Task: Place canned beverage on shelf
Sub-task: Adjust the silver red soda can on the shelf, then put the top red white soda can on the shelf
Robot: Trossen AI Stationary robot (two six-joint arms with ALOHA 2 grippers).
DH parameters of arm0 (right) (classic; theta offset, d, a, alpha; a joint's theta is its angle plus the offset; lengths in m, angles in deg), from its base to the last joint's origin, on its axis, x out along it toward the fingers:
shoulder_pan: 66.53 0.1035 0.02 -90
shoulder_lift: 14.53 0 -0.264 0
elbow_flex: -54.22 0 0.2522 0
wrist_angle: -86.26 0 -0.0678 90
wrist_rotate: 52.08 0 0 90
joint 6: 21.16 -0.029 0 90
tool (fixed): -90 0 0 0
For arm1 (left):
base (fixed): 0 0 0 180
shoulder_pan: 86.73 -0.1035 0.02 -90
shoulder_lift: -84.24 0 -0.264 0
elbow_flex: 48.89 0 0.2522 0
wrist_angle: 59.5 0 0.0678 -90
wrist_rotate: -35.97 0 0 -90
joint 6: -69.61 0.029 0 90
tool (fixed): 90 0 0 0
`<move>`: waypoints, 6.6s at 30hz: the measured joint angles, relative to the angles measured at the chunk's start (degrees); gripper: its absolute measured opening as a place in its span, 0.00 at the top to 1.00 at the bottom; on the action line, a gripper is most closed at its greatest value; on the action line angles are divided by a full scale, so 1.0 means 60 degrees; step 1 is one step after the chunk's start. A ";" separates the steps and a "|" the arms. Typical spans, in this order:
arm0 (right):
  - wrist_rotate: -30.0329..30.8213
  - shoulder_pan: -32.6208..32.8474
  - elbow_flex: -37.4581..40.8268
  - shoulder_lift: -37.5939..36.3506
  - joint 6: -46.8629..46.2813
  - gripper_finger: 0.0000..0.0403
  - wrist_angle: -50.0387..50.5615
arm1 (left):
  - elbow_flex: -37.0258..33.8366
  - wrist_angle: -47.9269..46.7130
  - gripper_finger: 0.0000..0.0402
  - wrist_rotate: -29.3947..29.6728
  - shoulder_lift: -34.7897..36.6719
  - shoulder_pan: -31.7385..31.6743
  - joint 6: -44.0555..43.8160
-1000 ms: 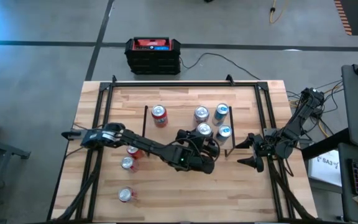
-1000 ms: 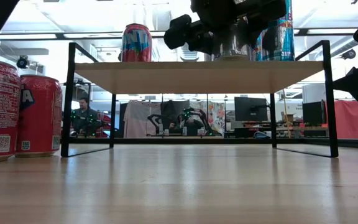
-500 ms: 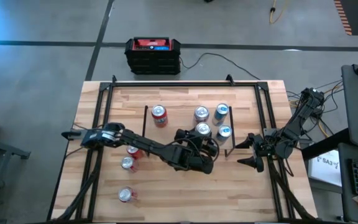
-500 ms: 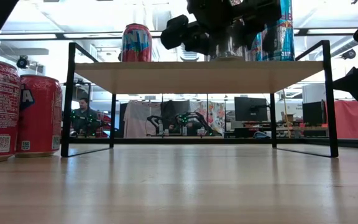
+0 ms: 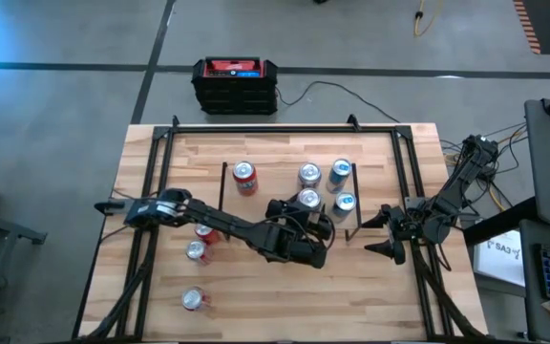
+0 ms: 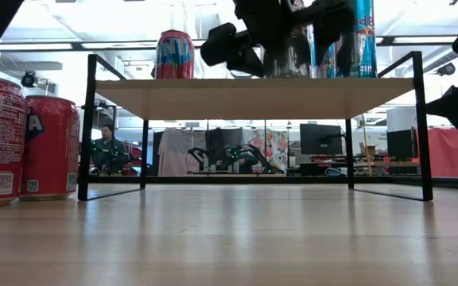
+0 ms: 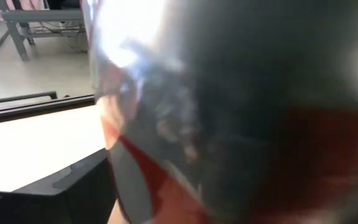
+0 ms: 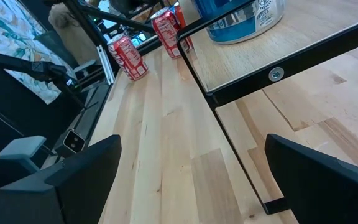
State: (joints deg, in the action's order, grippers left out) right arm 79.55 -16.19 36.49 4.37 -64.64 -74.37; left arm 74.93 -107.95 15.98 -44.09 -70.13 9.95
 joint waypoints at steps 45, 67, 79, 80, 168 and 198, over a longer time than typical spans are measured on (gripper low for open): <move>0.0000 0.0000 0.0000 -0.0003 -0.0002 0.05 0.0005 | 0.3528 -0.9269 0.02 -0.8090 0.0622 0.1107 -0.7357; 0.0000 0.0001 0.0000 -0.0011 0.0000 0.05 -0.0027 | -0.3131 -0.9049 0.05 -1.0857 0.5313 0.2337 -1.0872; 0.0000 0.0001 0.0000 -0.0011 0.0000 0.05 -0.0026 | -0.4689 -0.8826 0.06 -1.0787 0.5584 0.3209 -1.2432; 0.0000 -0.0002 0.0000 -0.0011 0.0000 0.05 -0.0026 | -0.4719 -0.8796 0.07 -1.0756 0.5584 0.3206 -1.2438; 0.0000 0.0002 0.0000 -0.0011 -0.0002 0.05 -0.0026 | -0.4420 -0.7044 0.28 -1.2179 0.5942 0.2362 -1.1999; 0.0000 -0.0002 0.0000 -0.0004 -0.0003 0.05 -0.0022 | 0.1812 -0.9239 0.28 -0.9588 0.2962 0.0475 -0.6281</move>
State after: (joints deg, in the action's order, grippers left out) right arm 79.55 -16.20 36.49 4.35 -64.66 -74.50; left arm 85.80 -163.38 -41.55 -26.32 -67.29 -27.73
